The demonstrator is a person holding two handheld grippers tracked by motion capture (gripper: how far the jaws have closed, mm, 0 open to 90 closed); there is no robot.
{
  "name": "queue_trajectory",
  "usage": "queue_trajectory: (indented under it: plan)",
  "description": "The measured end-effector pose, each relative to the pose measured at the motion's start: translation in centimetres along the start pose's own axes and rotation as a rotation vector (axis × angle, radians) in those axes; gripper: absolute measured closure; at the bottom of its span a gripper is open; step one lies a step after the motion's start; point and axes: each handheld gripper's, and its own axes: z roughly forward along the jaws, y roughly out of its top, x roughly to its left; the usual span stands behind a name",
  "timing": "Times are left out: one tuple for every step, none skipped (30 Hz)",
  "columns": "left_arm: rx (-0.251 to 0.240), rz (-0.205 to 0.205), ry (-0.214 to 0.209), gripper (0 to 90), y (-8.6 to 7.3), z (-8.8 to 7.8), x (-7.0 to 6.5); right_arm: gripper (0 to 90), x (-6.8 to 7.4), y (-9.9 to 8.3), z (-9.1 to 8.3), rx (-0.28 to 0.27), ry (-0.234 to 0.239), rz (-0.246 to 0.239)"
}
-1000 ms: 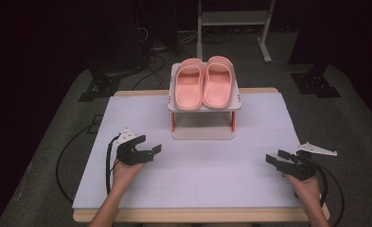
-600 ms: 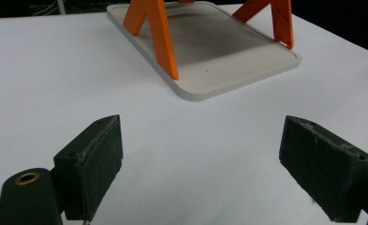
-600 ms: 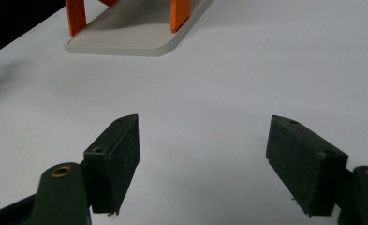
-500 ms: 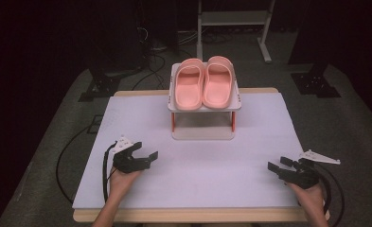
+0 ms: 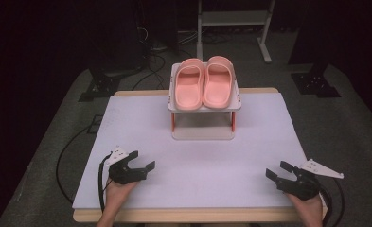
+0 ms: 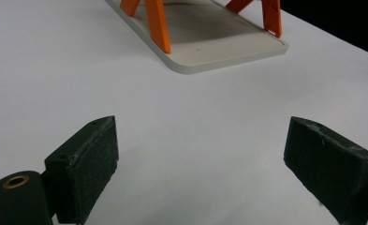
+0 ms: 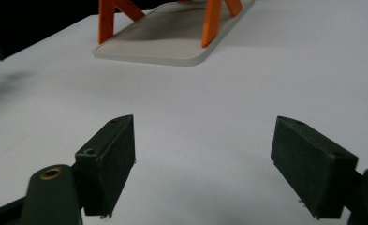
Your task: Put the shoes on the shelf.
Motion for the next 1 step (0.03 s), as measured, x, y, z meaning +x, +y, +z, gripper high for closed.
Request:
queue_trajectory:
  plan:
    - [-0.005, 0.003, 0.005, 9.6, 0.06, -0.09, -0.11, 21.4, 0.42, 0.02, -0.18, -0.003, -0.010, -0.041]
